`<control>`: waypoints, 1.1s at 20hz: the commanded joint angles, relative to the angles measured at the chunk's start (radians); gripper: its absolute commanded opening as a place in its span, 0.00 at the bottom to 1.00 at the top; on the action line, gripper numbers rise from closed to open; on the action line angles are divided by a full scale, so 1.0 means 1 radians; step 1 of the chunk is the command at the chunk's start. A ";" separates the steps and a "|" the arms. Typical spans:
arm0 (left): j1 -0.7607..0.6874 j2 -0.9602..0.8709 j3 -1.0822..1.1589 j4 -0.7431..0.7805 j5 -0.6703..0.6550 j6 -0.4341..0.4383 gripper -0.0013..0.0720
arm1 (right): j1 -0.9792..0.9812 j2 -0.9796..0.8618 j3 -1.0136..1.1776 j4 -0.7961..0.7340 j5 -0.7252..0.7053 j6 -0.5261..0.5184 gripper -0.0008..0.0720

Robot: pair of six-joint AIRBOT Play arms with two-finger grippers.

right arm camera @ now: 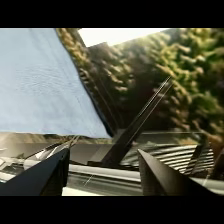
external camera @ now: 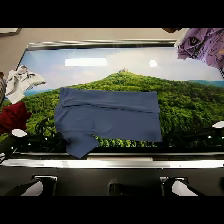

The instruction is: Fold the clothes and pants, and hang the long-sleeved shirts on hangers.

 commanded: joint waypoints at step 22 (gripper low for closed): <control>0.001 0.240 0.235 0.259 -0.254 -0.295 0.04 | 0.123 0.149 -0.080 -0.019 0.000 0.210 0.05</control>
